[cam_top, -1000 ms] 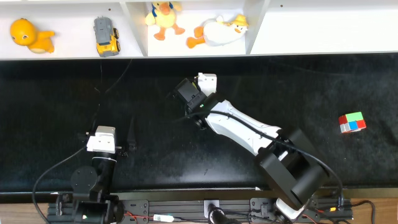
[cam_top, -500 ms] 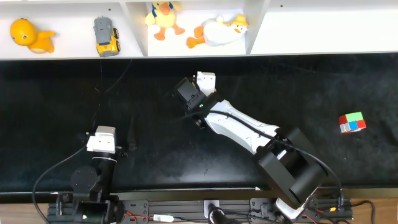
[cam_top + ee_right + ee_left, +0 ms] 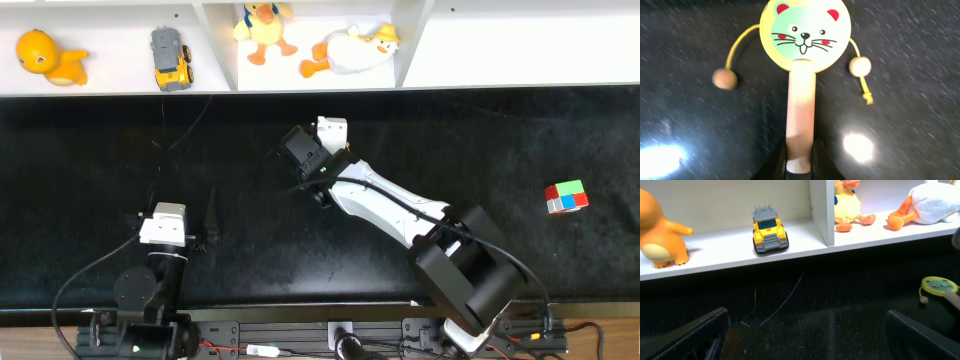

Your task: Store Toys

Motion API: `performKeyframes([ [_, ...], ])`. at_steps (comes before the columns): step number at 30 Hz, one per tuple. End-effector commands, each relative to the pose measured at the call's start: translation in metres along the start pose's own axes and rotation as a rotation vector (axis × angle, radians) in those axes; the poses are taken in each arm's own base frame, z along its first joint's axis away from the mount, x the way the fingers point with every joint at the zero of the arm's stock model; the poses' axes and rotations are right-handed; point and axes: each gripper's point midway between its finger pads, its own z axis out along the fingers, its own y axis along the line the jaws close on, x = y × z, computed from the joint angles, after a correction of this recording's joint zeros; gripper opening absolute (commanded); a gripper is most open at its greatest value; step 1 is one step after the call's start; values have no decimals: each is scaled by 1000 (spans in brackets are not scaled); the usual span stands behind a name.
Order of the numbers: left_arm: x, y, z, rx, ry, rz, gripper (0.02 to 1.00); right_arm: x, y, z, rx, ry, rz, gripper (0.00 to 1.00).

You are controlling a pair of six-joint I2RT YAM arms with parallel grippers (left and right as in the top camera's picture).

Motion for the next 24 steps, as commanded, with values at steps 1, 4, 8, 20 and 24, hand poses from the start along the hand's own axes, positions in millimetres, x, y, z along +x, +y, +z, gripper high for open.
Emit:
performKeyframes([
  [1,0,2,0,-10,-6,-19,998,-11,-9,-32,-27,-63,14,108],
  [4,0,2,0,-10,-6,-19,998,-8,-31,-48,-31,-93,40,62],
  [8,0,2,0,-10,-6,-19,998,-4,-80,-73,-23,-121,112,38],
  [20,0,2,0,-10,-6,-19,998,-16,-211,-100,76,-77,125,64],
  [24,0,2,0,-10,-6,-19,998,-34,-223,-107,97,-103,65,56],
])
